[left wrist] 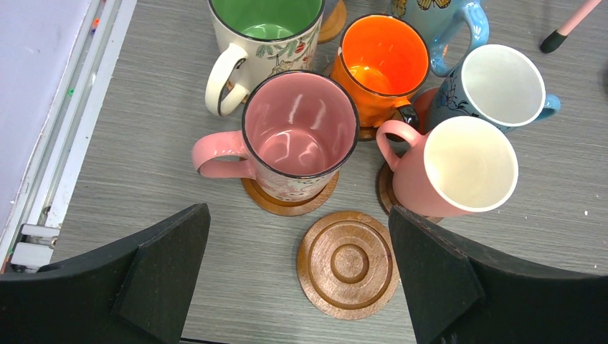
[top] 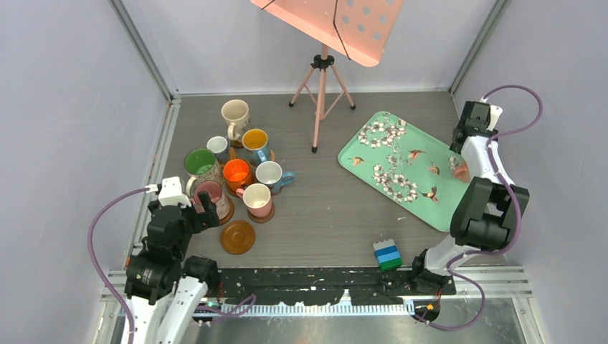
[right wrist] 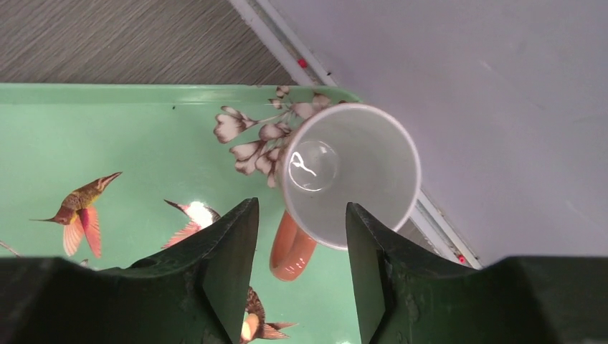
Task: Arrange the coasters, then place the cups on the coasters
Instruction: Pick up the cup from the tray.
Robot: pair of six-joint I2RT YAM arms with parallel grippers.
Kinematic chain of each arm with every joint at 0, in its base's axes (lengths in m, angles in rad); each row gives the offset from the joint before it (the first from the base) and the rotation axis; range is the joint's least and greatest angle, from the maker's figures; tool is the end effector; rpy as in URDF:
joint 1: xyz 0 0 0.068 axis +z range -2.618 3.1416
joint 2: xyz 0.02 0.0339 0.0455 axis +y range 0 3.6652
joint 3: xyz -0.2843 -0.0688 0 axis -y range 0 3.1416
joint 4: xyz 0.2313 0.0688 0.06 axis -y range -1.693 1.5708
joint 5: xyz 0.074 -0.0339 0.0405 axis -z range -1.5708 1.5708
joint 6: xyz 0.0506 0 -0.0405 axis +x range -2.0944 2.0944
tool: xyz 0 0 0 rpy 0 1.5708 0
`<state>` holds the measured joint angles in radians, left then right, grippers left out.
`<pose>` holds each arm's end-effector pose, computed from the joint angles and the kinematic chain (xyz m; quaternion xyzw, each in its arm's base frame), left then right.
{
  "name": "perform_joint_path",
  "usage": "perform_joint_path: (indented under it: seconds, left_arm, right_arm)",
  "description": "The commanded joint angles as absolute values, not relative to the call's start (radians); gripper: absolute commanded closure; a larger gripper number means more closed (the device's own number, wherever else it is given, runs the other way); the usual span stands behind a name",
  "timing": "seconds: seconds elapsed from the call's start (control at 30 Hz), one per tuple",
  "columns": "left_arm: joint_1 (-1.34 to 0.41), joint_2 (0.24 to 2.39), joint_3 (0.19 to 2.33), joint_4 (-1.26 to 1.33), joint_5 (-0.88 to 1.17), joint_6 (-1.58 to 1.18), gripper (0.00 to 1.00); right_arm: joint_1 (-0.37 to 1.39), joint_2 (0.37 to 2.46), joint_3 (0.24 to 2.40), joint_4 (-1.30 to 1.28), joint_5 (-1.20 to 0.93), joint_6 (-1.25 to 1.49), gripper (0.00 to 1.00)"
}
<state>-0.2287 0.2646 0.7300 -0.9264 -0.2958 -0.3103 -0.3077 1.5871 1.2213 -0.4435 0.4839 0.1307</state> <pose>0.0374 0.0064 0.2908 -0.1119 0.8368 -0.0180 0.5356 0.3208 -0.1266 0.2851 0.2829 0.8604 -0.2535 0.3397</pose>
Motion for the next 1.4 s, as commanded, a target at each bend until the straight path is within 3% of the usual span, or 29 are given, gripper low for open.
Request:
perform_joint_path:
  seconds: [0.0,0.37,0.5,0.67,0.97,1.37]
  left_arm:
    - [-0.229,0.271,0.761,-0.91,-0.299,-0.316,0.01]
    - [-0.228,0.264,0.758,-0.909,-0.302,-0.314,0.01]
    - [-0.227,0.259,0.758,-0.908,-0.303,-0.314,0.01]
    - [-0.227,0.253,0.756,-0.908,-0.302,-0.314,0.01]
    - [-0.228,0.247,0.755,-0.904,-0.295,-0.311,0.01]
    - [-0.228,0.235,0.753,-0.904,-0.291,-0.313,0.01]
  right_arm:
    - [-0.319,1.624,1.267,-0.415,0.391,0.148,0.46]
    - [-0.332,1.669,1.284,-0.429,0.381,0.125,0.61]
    - [-0.332,1.666,1.285,-0.438,0.354,0.128,0.79]
    - [-0.332,1.64,1.293,-0.452,0.34,0.132,0.93]
    - [-0.305,1.566,1.299,-0.509,0.222,0.174,0.95]
    - [0.05,1.517,1.29,-0.599,0.204,0.154,0.94]
